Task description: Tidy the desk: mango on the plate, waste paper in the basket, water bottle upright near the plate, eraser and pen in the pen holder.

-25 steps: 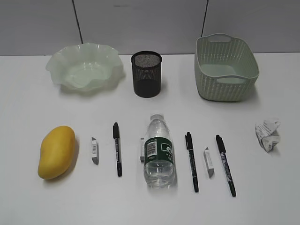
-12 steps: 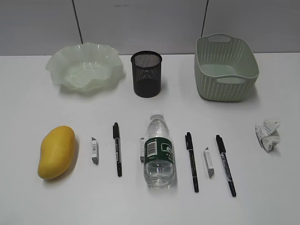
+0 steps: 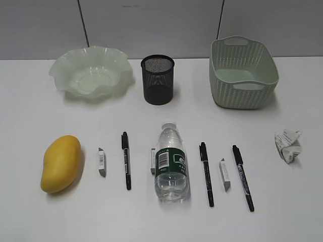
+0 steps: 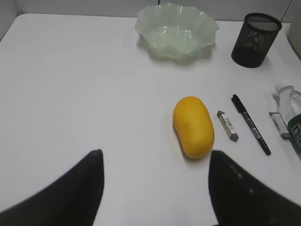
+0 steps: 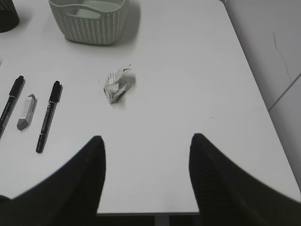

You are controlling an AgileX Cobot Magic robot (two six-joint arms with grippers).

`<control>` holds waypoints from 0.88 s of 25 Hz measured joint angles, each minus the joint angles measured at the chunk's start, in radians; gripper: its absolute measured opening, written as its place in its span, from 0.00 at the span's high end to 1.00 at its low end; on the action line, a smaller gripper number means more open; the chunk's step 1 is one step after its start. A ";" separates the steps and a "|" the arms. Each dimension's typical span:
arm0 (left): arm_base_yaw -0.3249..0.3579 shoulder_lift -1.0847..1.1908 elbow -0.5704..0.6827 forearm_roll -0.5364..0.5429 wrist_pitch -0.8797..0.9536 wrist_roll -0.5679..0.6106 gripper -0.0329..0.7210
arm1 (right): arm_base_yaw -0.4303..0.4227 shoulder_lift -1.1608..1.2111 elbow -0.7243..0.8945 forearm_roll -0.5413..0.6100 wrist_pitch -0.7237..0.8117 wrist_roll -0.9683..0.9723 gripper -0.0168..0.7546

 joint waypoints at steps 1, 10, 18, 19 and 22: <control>0.000 0.000 0.000 0.000 0.000 0.000 0.25 | 0.000 0.000 0.000 0.000 0.000 0.000 0.39; 0.000 0.243 -0.008 -0.053 0.001 0.000 0.25 | 0.000 0.000 0.000 0.000 0.000 0.000 0.39; -0.043 0.673 -0.098 -0.156 -0.092 0.026 0.25 | 0.000 0.000 0.000 0.000 0.000 0.000 0.39; -0.055 0.737 -0.109 -0.154 -0.094 0.026 0.25 | 0.000 0.000 0.000 0.000 0.000 0.000 0.39; -0.099 0.904 -0.143 -0.133 -0.109 0.034 0.25 | 0.000 0.000 0.000 0.000 0.000 0.000 0.39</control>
